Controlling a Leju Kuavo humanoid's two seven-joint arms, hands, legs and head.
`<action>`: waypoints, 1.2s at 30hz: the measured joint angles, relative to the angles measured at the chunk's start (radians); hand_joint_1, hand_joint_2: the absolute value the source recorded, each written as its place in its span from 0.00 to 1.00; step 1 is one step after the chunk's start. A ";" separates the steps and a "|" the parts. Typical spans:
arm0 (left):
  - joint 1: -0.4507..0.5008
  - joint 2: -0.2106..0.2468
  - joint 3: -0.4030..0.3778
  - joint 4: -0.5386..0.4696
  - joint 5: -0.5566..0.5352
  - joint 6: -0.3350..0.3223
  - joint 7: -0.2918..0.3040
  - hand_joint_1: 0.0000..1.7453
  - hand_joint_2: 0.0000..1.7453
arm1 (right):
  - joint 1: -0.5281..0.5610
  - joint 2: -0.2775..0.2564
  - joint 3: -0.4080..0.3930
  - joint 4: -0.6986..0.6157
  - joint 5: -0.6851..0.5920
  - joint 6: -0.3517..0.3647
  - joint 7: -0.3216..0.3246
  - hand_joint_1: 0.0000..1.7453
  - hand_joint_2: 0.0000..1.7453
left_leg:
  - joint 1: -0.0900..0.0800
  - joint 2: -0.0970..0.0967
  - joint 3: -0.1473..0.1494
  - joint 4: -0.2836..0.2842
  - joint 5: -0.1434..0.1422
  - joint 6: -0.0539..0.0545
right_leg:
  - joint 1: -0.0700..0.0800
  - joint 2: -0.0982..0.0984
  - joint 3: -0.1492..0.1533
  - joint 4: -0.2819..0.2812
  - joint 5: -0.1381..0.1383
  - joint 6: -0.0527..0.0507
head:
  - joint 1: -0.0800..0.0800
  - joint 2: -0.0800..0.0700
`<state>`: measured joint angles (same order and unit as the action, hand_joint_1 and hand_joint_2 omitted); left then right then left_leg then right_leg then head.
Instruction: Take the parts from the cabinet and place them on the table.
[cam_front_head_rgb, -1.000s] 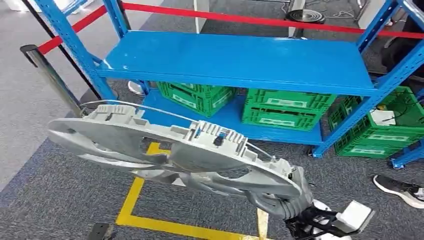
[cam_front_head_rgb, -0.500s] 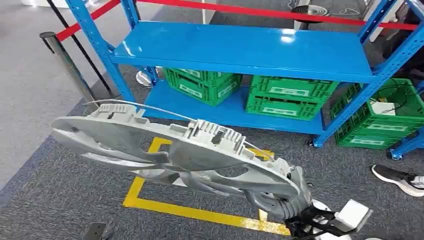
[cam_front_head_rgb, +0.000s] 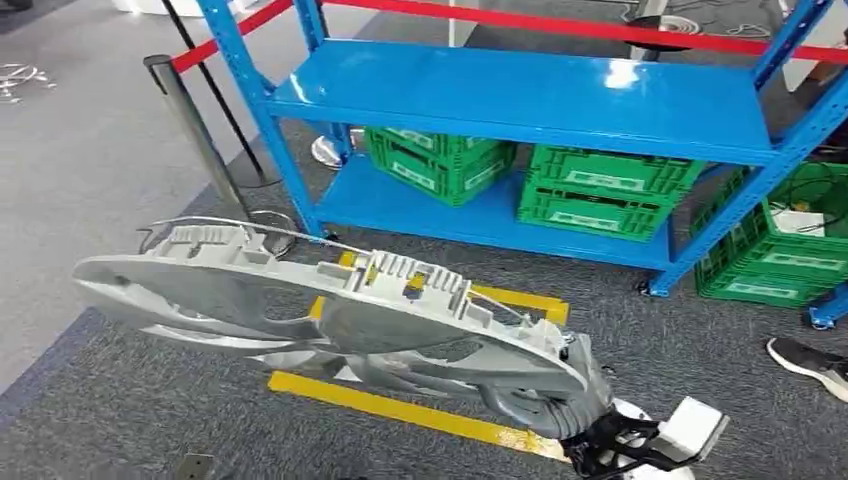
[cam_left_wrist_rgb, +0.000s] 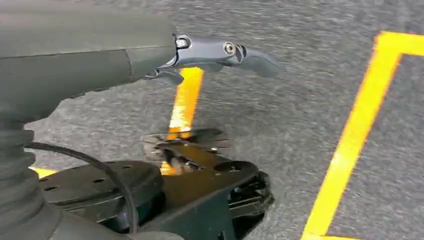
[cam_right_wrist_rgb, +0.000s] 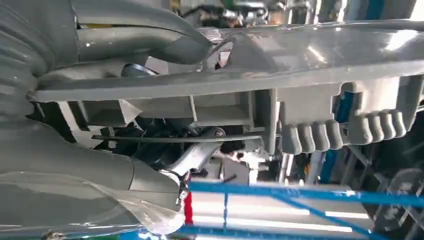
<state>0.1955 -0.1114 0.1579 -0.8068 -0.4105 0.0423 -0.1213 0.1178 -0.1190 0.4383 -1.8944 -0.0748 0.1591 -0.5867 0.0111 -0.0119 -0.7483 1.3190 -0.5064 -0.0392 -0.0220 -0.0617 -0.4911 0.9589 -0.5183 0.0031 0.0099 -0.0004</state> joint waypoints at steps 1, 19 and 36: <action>0.009 0.000 0.000 -0.012 0.001 0.000 0.000 0.00 1.00 | -0.005 0.000 0.005 0.002 -0.001 0.000 0.000 1.00 1.00 | 0.003 0.010 0.082 -0.083 0.062 0.001 | -0.001 -0.020 -0.013 0.009 0.008 0.005 | 0.000 0.000; 0.047 -0.025 0.074 -0.068 -0.019 -0.006 -0.011 0.00 1.00 | -0.083 0.013 0.069 0.037 -0.007 0.013 0.039 1.00 1.00 | -0.029 -0.028 0.107 -0.235 0.020 0.032 | 0.011 0.081 -0.005 0.014 0.011 -0.010 | -0.013 0.000; 0.046 -0.059 0.150 -0.096 -0.116 -0.054 -0.031 0.00 1.00 | -0.082 0.013 0.087 0.043 0.004 -0.037 0.032 1.00 1.00 | -0.008 0.008 0.160 -0.320 0.065 0.075 | 0.006 0.058 -0.119 0.264 -0.140 0.038 | -0.004 0.000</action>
<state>0.2418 -0.1702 0.3075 -0.9033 -0.5261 -0.0118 -0.1518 0.0354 -0.1057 0.5253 -1.8517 -0.0706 0.1224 -0.5547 0.0032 -0.0040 -0.5884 0.9994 -0.4412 0.0359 -0.0163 -0.0033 -0.6101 1.2228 -0.6585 0.0409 0.0061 -0.0004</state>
